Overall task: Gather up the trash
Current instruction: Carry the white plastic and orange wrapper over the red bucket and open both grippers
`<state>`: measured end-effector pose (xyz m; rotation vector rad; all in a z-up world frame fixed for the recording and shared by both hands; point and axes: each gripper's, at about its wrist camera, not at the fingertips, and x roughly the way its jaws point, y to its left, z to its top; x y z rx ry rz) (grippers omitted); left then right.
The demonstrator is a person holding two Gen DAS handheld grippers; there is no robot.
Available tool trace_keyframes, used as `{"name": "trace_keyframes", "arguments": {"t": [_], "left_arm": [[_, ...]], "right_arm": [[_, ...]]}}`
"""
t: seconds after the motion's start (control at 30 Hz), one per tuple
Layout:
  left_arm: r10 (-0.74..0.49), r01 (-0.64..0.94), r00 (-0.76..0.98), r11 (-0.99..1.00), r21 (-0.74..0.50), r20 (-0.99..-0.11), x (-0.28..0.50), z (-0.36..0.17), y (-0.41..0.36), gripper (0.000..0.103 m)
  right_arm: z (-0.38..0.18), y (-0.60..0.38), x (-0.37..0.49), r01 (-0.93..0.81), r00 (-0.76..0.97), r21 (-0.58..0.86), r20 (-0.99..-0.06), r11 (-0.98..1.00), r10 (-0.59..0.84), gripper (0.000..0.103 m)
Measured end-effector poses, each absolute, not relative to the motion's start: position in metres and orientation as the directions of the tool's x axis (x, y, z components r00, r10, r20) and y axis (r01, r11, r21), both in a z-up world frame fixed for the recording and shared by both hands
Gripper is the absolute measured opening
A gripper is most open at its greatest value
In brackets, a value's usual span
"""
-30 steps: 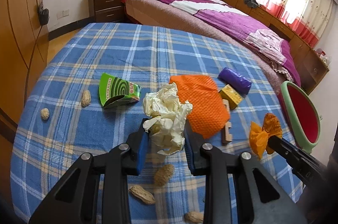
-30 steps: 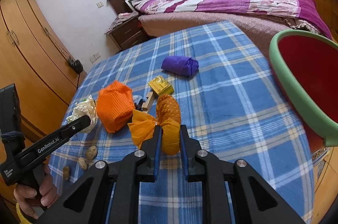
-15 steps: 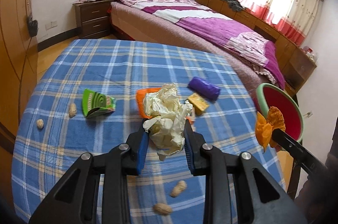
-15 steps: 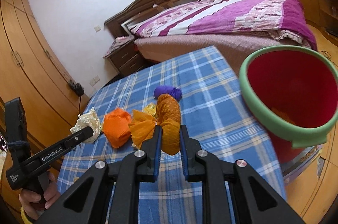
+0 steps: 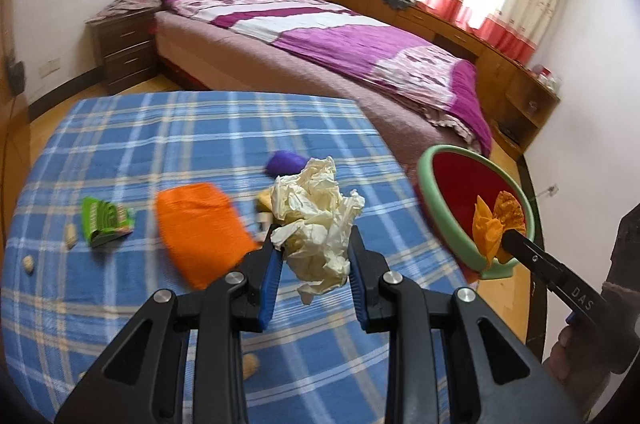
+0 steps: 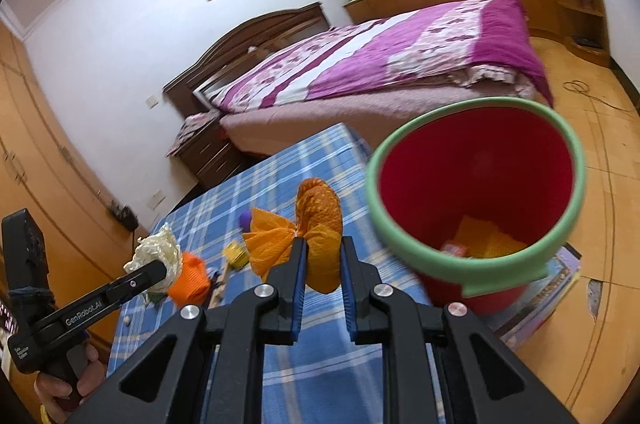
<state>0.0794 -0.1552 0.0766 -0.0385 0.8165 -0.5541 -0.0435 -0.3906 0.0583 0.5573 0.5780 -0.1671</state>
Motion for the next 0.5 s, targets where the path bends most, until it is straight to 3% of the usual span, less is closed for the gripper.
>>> {"name": "trace_keyframes", "arguments": {"t": [0.5], "left_arm": [[-0.574,0.641,0.464,0.743,-0.192,-0.674,0.074,0.084,-0.269,0.031]], "right_arm": [[0.048,-0.462,-0.071,0.461,0.803,0.448,-0.577,0.766,-0.146,0.018]]}}
